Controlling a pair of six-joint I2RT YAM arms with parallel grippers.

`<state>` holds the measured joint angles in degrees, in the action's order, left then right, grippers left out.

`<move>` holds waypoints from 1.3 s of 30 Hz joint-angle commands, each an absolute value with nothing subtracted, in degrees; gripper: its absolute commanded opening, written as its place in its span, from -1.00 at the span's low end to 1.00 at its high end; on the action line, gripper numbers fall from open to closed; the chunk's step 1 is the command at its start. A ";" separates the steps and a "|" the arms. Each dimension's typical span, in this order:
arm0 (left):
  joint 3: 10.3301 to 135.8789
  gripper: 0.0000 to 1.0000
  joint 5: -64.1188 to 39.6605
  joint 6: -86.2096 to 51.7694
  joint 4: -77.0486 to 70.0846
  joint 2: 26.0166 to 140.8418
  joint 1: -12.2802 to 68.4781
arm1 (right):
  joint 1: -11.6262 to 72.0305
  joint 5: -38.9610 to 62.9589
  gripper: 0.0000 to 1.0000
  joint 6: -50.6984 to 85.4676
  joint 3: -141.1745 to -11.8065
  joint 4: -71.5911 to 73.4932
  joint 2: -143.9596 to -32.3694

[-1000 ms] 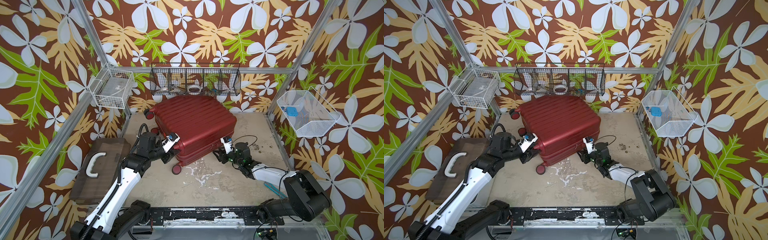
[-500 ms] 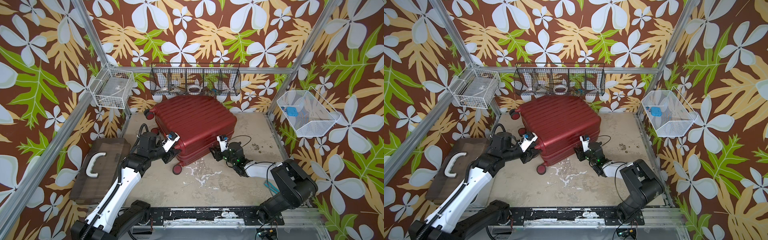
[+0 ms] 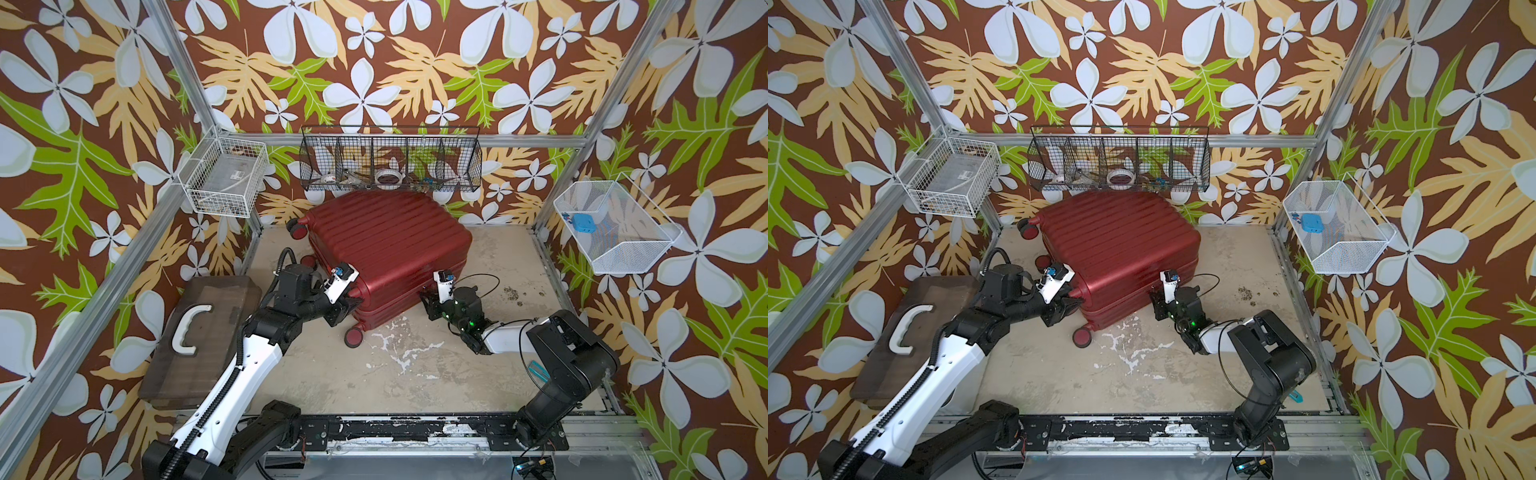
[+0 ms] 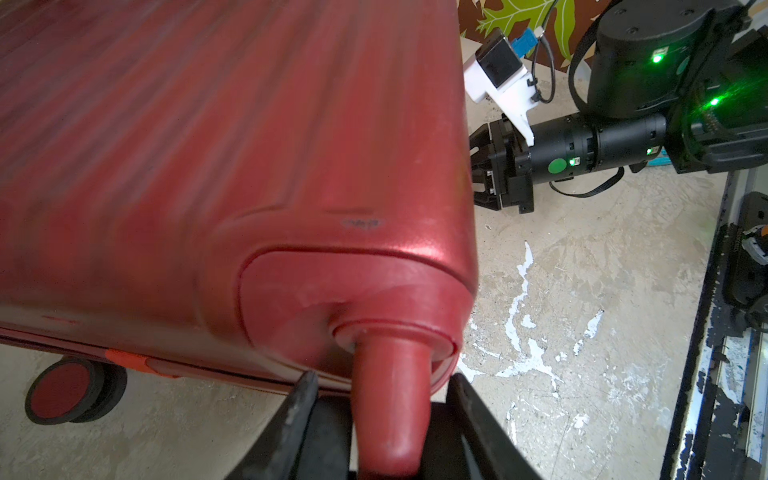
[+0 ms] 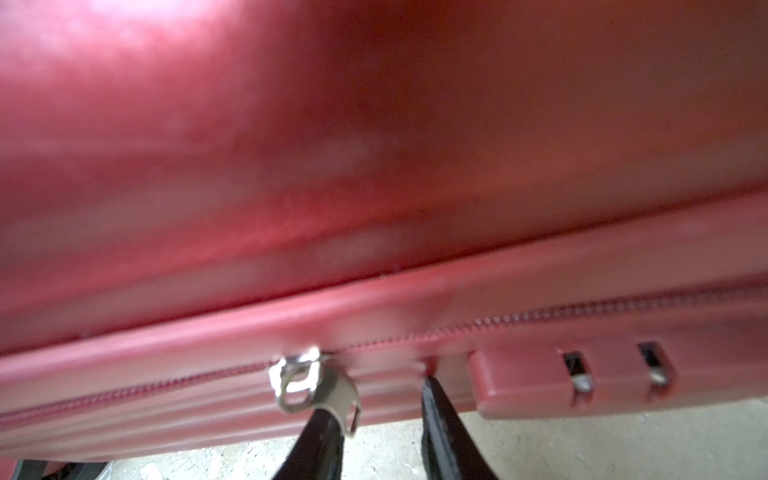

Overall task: Open the suitcase zippers
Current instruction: Unzip the zipper on the suitcase, then adjust the suitcase at the center of the board.

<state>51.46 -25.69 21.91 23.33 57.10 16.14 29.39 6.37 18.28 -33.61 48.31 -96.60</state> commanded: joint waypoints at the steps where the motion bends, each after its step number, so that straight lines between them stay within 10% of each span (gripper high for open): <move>1: 51.55 -1.00 -24.76 18.63 14.26 56.36 15.80 | 29.44 3.69 -0.39 18.56 -34.45 55.03 -96.48; 9: 51.08 -1.00 -25.23 18.07 13.71 56.34 15.82 | 29.53 4.09 -0.40 16.25 -36.88 52.81 -97.37; 16: 51.15 -1.00 -24.97 17.97 13.82 56.35 15.75 | 29.53 4.59 -1.00 12.90 -37.97 50.97 -97.52; 39: 56.93 -1.00 5.32 52.30 25.40 51.42 10.04 | 17.29 10.46 -1.00 11.15 -35.15 33.18 -83.93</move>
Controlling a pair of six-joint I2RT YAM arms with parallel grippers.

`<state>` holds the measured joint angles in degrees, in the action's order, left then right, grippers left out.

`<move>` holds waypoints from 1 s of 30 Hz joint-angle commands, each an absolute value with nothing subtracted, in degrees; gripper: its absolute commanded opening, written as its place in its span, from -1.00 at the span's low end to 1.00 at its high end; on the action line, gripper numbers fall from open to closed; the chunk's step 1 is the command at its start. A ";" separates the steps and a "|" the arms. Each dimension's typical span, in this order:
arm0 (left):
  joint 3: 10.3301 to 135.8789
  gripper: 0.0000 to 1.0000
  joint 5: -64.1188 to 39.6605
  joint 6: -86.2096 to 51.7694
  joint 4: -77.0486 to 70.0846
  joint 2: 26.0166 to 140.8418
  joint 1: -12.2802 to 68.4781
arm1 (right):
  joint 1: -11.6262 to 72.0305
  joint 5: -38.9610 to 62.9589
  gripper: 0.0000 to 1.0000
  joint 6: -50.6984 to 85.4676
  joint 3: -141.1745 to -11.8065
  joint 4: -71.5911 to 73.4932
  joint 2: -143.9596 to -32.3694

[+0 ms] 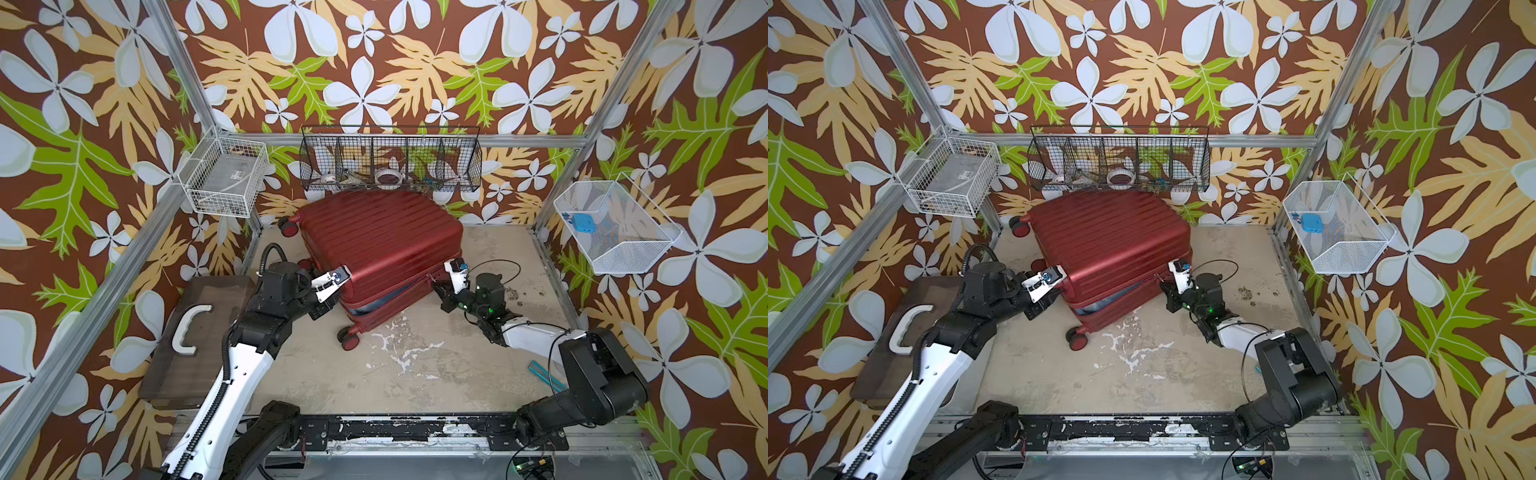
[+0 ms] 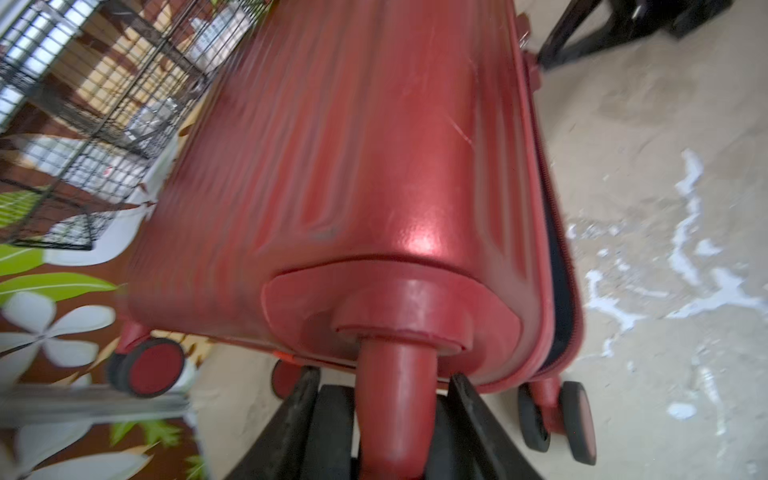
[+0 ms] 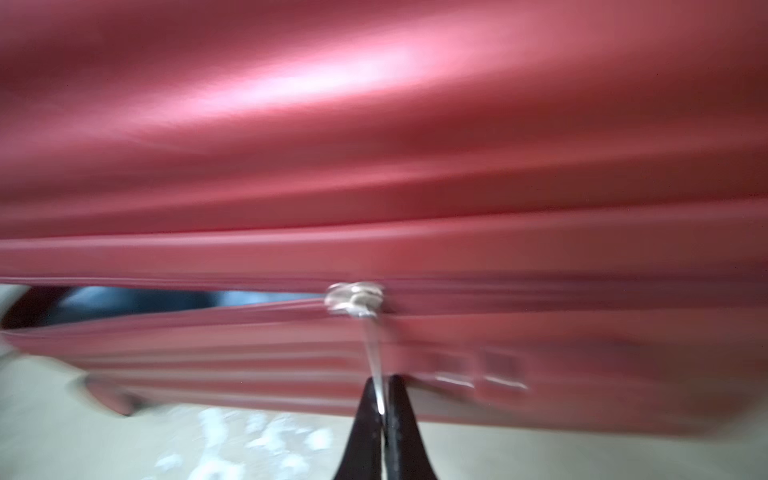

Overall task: Open the suitcase zippers
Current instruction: Adjust the suitcase at the center of the board.

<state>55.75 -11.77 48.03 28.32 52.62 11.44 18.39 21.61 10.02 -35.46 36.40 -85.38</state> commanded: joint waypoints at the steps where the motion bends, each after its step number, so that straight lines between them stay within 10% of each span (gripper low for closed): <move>1: 56.87 -1.00 5.32 52.99 25.78 51.43 10.06 | 17.36 10.84 -1.00 11.29 -34.82 31.92 -82.94; 15: 55.39 -1.00 9.50 60.33 20.06 52.26 8.45 | 16.93 7.34 -1.00 12.16 -29.79 18.29 -69.51; 22: 58.23 0.98 -3.99 60.42 36.51 54.69 10.04 | 21.23 10.89 -1.00 14.18 -25.75 13.09 -60.14; 30: 58.68 1.00 -16.47 53.14 40.27 55.54 15.44 | 35.37 6.68 -1.00 19.23 -24.34 7.87 -52.74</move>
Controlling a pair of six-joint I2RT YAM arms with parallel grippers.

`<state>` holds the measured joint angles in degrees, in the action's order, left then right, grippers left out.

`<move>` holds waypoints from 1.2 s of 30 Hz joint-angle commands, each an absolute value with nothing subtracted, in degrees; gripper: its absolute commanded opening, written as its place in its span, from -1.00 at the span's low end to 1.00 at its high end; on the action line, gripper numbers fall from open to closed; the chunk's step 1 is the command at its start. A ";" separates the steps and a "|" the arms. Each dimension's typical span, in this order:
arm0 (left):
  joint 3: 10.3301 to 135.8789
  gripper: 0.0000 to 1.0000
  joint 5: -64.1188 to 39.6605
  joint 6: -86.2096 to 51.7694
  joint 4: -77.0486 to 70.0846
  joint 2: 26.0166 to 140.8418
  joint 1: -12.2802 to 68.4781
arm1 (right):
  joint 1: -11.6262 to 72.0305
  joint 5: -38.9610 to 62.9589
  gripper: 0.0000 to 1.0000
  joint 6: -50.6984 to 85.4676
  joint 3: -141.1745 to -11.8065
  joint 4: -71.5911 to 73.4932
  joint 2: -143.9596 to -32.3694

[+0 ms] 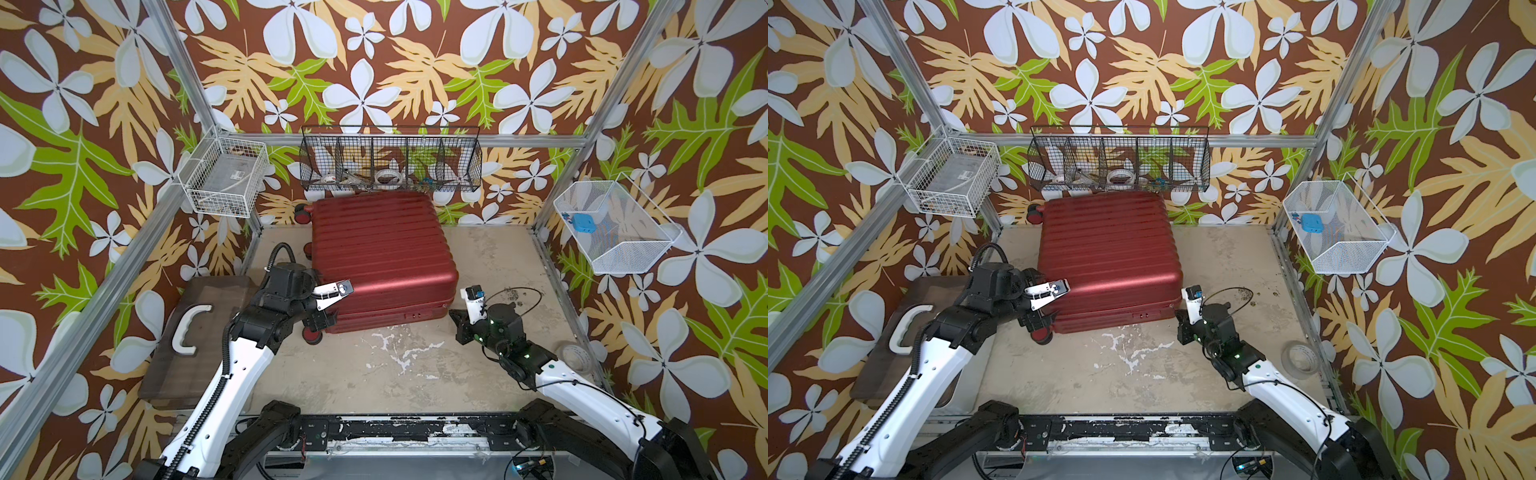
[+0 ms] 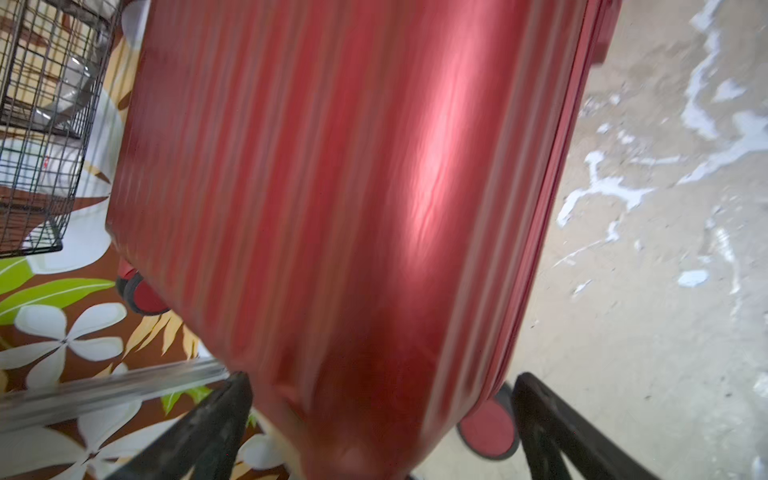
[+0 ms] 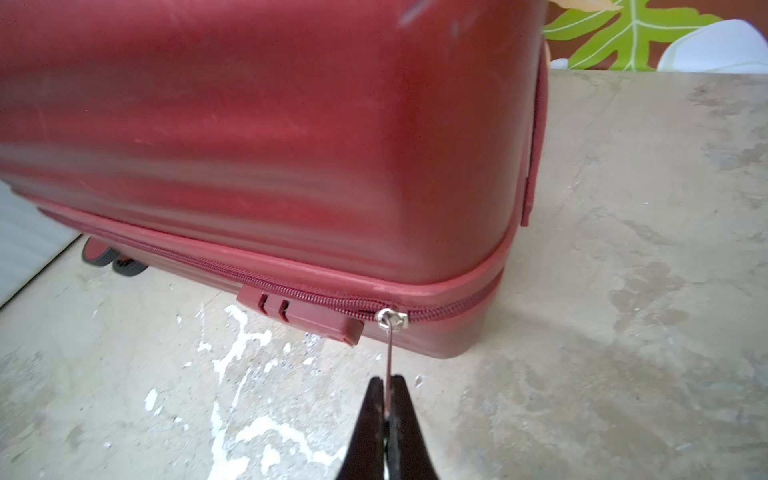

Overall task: Open the suitcase zippers
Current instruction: Adjust the suitcase at the center of the board.

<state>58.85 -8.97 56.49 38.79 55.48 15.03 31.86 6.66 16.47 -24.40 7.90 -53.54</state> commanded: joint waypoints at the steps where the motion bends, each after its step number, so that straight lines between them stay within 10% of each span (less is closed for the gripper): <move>1: 57.81 1.00 -16.07 53.12 39.12 55.59 15.48 | 37.62 5.47 -1.00 19.75 -24.67 7.35 -52.73; 8: 48.57 1.00 12.58 57.62 12.16 56.04 15.39 | 45.48 1.35 -1.00 21.18 -27.58 2.38 -51.19; 14: 47.25 1.00 16.28 61.48 -0.30 59.30 9.27 | 41.79 -6.52 -1.00 15.77 -26.47 -1.07 -49.92; 25: 53.71 1.00 7.12 63.10 0.94 65.37 0.65 | 27.56 -0.79 -1.00 10.47 -25.90 11.78 -56.76; 30: 58.50 1.00 -10.27 64.92 28.81 58.31 8.62 | 21.74 2.24 -1.00 8.68 -27.08 15.40 -61.09; 36: 64.34 1.00 -19.88 48.82 29.43 59.80 17.28 | 22.37 12.28 -0.82 9.20 -31.07 6.52 -58.91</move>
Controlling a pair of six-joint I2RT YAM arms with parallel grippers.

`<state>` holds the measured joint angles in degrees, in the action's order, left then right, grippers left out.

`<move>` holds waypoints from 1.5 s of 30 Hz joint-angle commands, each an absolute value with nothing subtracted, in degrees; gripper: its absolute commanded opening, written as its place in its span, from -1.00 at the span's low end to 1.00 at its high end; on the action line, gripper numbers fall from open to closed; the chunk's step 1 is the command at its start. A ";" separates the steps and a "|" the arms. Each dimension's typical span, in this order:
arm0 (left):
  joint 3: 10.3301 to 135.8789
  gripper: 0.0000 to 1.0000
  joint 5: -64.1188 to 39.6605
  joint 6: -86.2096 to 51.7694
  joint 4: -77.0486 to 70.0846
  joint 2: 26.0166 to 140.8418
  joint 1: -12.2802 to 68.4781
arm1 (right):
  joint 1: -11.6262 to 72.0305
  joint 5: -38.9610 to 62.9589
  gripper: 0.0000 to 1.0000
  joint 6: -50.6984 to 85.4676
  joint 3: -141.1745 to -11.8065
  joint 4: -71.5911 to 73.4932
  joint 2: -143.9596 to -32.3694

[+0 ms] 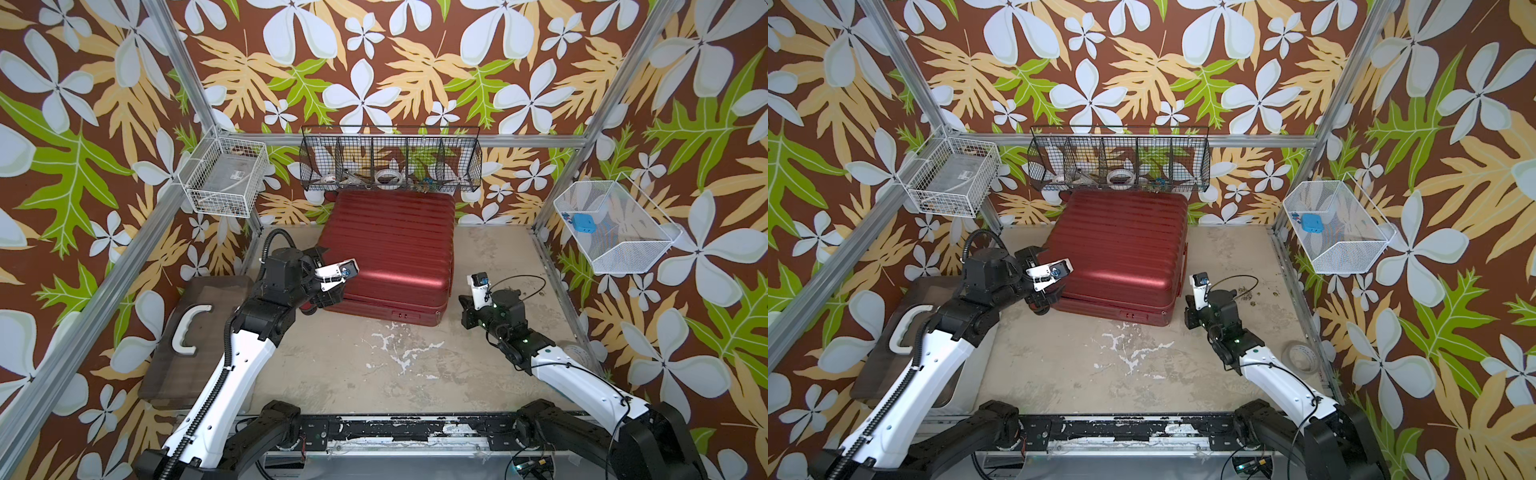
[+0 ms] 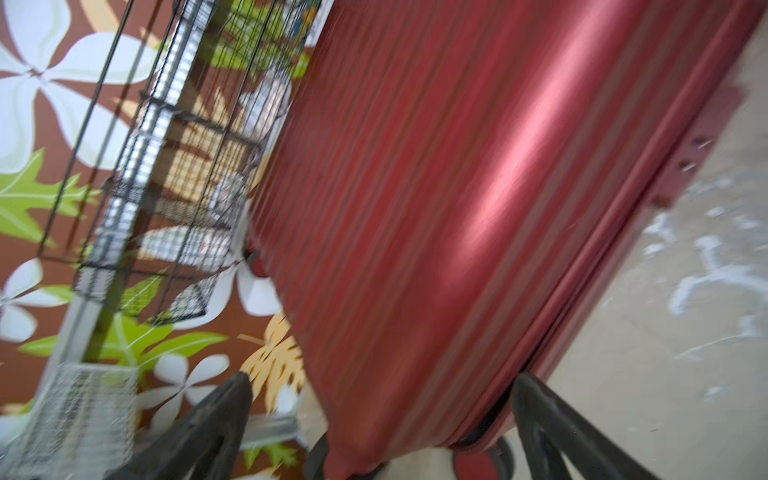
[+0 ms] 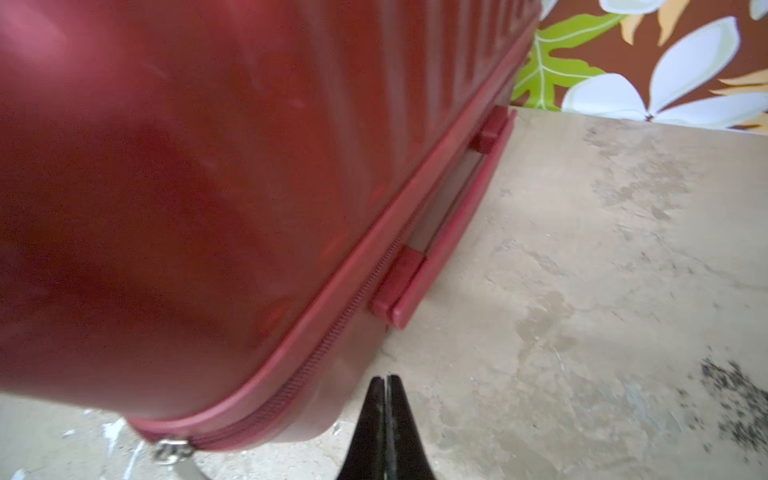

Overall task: Open the suitcase zippers
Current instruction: Adjust the suitcase at the center of the board.

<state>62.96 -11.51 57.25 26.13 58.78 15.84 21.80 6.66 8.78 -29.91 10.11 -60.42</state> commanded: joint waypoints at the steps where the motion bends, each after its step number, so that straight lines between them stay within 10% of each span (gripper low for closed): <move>1: 64.87 1.00 -19.90 46.41 27.75 60.83 18.74 | 23.27 12.45 -0.65 9.78 -30.77 4.59 -57.13; 8: 71.68 1.00 -9.64 26.30 12.19 71.13 27.85 | 34.72 9.22 0.05 12.95 -29.00 -2.17 -53.88; 22: 77.86 1.00 -9.47 15.54 10.18 79.67 28.04 | 36.78 -2.70 0.23 17.84 -27.67 11.72 -63.90; 27: 77.30 1.00 -10.31 15.32 10.07 79.63 28.04 | 39.66 -5.62 0.08 15.86 -29.64 13.96 -68.27; 37: 79.77 1.00 -9.79 16.83 10.88 81.72 30.67 | 39.89 -8.14 -0.98 12.33 -30.14 12.38 -67.94; 45: 83.54 1.00 -8.22 16.30 11.42 84.99 33.54 | 39.90 -2.60 -1.00 11.52 -28.64 10.01 -63.98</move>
<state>82.32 -9.19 16.64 11.84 84.40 32.99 39.79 -5.78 11.77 -28.99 8.78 -65.01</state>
